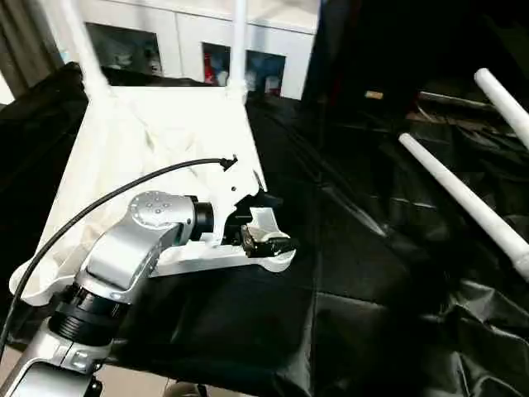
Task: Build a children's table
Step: Pick table leg
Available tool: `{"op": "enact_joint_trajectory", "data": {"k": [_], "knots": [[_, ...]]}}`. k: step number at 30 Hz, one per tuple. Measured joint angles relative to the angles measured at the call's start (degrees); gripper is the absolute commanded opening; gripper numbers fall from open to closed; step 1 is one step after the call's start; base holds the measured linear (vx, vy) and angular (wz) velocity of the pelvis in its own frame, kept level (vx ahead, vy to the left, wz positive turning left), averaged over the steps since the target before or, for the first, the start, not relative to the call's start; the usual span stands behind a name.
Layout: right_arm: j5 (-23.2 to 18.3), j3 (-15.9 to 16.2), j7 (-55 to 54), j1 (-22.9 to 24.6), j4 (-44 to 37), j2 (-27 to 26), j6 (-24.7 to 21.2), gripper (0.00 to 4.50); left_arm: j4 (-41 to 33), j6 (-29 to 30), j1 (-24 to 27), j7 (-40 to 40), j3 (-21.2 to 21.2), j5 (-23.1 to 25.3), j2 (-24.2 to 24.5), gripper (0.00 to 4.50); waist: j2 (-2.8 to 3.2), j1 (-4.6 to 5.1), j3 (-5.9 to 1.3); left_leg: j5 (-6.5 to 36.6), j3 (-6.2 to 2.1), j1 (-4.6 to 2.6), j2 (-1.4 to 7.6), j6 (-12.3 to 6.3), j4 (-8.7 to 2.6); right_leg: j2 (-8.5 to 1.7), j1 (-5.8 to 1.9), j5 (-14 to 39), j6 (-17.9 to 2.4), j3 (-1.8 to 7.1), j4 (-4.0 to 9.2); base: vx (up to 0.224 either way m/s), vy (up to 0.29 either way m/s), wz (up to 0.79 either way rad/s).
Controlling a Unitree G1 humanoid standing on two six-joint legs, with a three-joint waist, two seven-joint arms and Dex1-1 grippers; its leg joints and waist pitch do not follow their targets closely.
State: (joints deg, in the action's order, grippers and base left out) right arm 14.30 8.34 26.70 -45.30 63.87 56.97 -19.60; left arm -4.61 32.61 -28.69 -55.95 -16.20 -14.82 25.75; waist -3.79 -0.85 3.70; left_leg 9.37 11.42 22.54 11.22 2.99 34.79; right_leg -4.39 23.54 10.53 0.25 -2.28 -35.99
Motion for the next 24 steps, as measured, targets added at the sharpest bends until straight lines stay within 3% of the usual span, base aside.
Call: {"op": "enact_joint_trajectory", "data": {"k": [9,24], "knots": [[3.6,2.9,1.6,4.2,6.0,0.9,4.2,1.83,0.7,0.0,0.0,0.0,-0.4,0.0,0.0,4.50,0.13,0.71,-0.02,0.3,0.00,0.50,0.11,-0.50,0.84,0.00,0.13,0.0,0.0,0.03,-0.11,0.000,0.000,0.00],[1.6,1.5,5.3,7.6,8.7,-3.0,8.3,1.83,0.8,0.0,0.0,0.0,-0.5,0.0,0.0,4.50,0.42,1.17,-0.13,0.4,0.03,0.50,0.17,-0.62,1.16,-0.02,0.13,0.0,0.0,0.02,-0.13,0.000,0.000,0.00]]}}
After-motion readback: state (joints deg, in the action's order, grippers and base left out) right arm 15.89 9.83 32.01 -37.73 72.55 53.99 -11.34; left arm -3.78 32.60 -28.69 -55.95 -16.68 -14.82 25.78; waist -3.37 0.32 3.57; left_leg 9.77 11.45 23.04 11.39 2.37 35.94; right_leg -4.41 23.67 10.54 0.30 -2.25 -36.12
